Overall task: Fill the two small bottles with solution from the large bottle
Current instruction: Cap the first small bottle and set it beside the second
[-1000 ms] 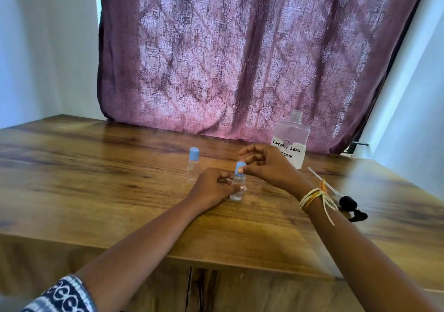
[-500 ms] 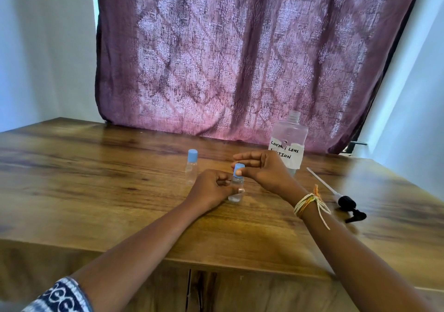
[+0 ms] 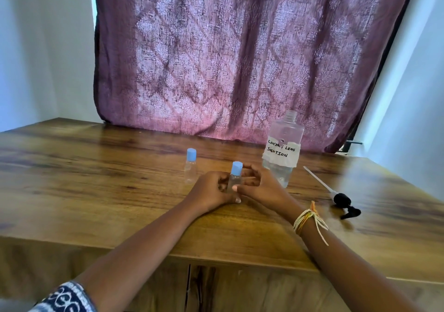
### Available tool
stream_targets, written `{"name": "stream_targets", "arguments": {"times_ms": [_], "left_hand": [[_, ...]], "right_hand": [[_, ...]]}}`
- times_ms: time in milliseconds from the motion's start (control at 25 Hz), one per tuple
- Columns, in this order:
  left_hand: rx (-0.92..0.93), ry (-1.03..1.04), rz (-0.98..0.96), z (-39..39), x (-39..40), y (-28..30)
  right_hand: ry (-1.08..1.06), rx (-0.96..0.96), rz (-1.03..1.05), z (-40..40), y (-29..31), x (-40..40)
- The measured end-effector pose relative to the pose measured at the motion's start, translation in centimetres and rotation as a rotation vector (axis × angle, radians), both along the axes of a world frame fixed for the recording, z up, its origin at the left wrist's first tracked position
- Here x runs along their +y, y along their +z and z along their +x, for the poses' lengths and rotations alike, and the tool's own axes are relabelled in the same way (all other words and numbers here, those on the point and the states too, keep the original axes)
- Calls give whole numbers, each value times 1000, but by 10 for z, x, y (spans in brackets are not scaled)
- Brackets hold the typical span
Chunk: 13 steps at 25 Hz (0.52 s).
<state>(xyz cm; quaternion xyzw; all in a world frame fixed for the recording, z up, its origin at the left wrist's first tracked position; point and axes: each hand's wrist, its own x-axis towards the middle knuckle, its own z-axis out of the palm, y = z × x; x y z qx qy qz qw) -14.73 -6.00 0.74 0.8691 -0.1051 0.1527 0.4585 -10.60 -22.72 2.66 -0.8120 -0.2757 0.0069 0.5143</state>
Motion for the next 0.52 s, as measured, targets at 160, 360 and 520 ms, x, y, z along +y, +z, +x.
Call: {"name": "stream_targets", "arguments": {"times_ms": [160,360,520], "left_hand": [[35,53,73,2,-1,-1],[-6,163,180,5,3,-5],[-30,173,250,8,5,-9]], "right_hand": [[-109,-81,-103,2,-6,6],[-136,-114,-131,22,-6,18],[-210,-145,-162,48,0,31]]}}
